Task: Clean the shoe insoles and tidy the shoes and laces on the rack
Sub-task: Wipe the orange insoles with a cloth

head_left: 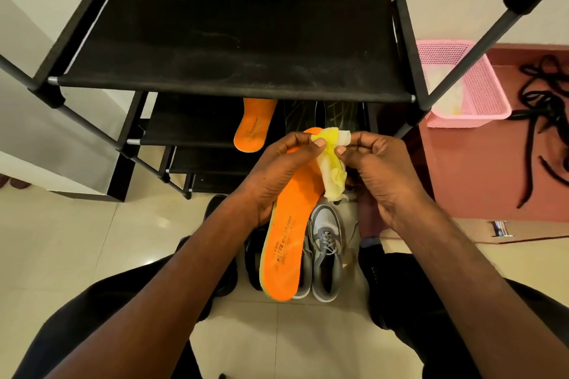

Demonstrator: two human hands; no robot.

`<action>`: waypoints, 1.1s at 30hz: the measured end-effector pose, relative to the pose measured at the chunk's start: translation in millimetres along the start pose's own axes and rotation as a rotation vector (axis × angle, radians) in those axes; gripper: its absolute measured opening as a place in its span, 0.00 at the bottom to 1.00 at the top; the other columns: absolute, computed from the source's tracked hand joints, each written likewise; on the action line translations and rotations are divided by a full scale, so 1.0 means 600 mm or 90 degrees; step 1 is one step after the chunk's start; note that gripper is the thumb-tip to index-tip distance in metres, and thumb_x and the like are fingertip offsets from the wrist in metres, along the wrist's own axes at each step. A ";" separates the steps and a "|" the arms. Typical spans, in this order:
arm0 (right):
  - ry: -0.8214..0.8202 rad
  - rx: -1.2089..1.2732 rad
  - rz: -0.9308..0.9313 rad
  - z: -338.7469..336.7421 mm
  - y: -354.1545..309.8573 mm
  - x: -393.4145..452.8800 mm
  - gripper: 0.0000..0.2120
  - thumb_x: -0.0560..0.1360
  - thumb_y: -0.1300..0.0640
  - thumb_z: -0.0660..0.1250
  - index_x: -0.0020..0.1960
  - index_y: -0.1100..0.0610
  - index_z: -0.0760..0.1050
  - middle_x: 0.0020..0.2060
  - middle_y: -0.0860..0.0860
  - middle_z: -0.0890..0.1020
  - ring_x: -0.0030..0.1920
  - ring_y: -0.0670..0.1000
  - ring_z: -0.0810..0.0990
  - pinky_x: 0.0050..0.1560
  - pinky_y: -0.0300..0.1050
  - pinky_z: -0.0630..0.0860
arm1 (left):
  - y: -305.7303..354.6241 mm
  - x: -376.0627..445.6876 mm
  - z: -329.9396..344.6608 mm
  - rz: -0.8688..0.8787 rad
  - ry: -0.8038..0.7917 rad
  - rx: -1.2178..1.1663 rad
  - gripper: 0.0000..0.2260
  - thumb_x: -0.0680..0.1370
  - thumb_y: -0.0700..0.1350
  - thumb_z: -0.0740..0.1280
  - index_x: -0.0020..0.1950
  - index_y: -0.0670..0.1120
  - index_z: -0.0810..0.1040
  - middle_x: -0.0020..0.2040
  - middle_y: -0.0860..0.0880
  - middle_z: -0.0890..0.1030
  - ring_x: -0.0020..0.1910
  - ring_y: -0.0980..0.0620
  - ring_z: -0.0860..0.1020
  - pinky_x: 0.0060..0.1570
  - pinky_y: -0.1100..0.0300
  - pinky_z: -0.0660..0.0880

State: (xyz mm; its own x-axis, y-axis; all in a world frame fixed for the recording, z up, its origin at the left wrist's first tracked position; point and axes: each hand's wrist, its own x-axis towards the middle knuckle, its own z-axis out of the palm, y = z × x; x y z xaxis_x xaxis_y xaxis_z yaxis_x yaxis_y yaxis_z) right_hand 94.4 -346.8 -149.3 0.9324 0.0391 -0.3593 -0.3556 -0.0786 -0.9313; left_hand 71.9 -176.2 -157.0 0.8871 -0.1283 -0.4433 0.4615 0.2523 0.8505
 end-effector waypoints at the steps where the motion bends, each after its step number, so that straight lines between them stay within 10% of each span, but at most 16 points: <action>1: -0.006 -0.009 -0.006 0.001 0.000 0.000 0.08 0.81 0.64 0.69 0.56 0.57 0.84 0.44 0.53 0.89 0.45 0.52 0.88 0.44 0.47 0.84 | 0.000 -0.001 0.001 -0.018 -0.020 -0.018 0.13 0.81 0.46 0.70 0.63 0.41 0.79 0.58 0.41 0.84 0.55 0.44 0.84 0.48 0.49 0.83; 21: 0.020 -0.042 -0.043 0.010 0.007 -0.001 0.07 0.83 0.59 0.67 0.54 0.56 0.85 0.44 0.50 0.88 0.47 0.48 0.88 0.45 0.44 0.83 | 0.006 0.000 -0.003 -0.086 -0.056 -0.092 0.17 0.85 0.54 0.61 0.65 0.45 0.79 0.58 0.39 0.85 0.56 0.38 0.84 0.55 0.39 0.81; 27: 0.017 -0.172 -0.133 0.017 0.010 -0.004 0.14 0.78 0.47 0.73 0.61 0.50 0.78 0.48 0.49 0.85 0.50 0.49 0.85 0.53 0.58 0.84 | -0.001 0.004 -0.006 -0.015 0.019 -0.035 0.06 0.82 0.44 0.68 0.55 0.42 0.79 0.51 0.43 0.84 0.51 0.44 0.84 0.46 0.48 0.83; 30: 0.039 -0.332 -0.225 0.019 0.015 -0.009 0.29 0.68 0.41 0.80 0.62 0.45 0.70 0.53 0.45 0.77 0.49 0.47 0.81 0.45 0.53 0.83 | -0.003 0.010 -0.010 -0.004 0.065 -0.036 0.08 0.80 0.45 0.70 0.43 0.45 0.77 0.46 0.46 0.83 0.50 0.48 0.83 0.45 0.53 0.82; 33: 0.032 -0.428 -0.269 0.024 0.020 -0.014 0.24 0.66 0.44 0.83 0.55 0.46 0.75 0.54 0.44 0.74 0.50 0.43 0.78 0.47 0.46 0.81 | -0.004 0.013 -0.014 -0.026 0.049 -0.071 0.10 0.80 0.46 0.71 0.41 0.46 0.76 0.45 0.45 0.82 0.46 0.47 0.83 0.42 0.53 0.81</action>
State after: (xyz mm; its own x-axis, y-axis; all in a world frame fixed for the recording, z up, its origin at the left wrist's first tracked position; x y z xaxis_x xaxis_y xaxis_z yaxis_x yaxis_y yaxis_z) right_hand 81.3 -333.6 -158.3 0.9871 0.1562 0.0343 0.1291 -0.6516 -0.7475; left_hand 77.8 -170.0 -165.0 0.8625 -0.0681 -0.5014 0.4907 0.3541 0.7961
